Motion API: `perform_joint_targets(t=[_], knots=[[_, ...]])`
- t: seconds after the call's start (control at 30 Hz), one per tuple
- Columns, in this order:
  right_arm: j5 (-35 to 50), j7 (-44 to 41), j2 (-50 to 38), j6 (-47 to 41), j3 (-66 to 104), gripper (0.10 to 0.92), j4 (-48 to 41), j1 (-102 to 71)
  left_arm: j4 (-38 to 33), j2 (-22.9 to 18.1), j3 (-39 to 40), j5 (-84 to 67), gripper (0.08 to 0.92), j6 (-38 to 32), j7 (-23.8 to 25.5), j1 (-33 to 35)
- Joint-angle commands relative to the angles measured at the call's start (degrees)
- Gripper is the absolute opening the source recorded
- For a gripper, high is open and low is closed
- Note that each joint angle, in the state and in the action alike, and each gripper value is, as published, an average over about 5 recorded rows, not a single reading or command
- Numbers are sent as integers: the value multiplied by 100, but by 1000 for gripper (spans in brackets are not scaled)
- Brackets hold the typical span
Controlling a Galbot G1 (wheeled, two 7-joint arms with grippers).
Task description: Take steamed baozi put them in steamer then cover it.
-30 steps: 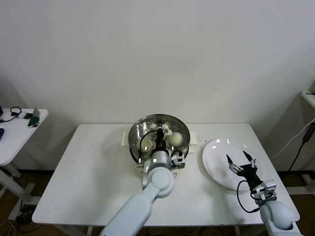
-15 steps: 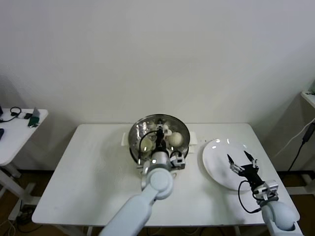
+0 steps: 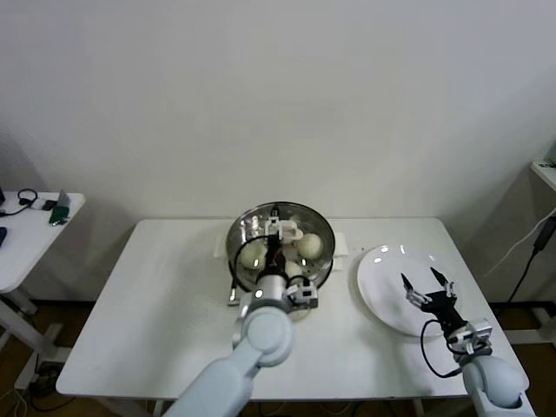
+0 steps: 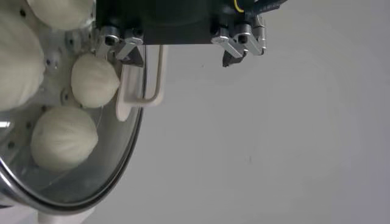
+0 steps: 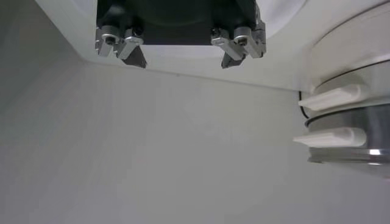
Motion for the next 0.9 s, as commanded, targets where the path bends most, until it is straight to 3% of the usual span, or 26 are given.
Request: perform_joint_targets(t=[0.03, 0.27, 0.53, 0.73, 0.9], knots=[[-38, -11, 8, -37, -6, 823, -5, 28, -1063, 771, -78, -464, 816, 279, -6, 493], [-55, -10, -15, -52, -35, 823, 31, 34, -1687, 1229, -531, -1350, 823, 173, -844, 897], [-67, -46, -104, -86, -2, 823, 225, -150, -2297, 1588, -2239, -4442, 823, -1285, -2539, 1992], [-68, -34, -27, -87, -8, 823, 406, -243, -2370, 1132, -3863, -6195, 823, -3041, -2897, 3272], [-63, -32, 47, -132, 44, 823, 630, -405, -2139, 4, -4665, -6995, 823, -4169, -2844, 4198]])
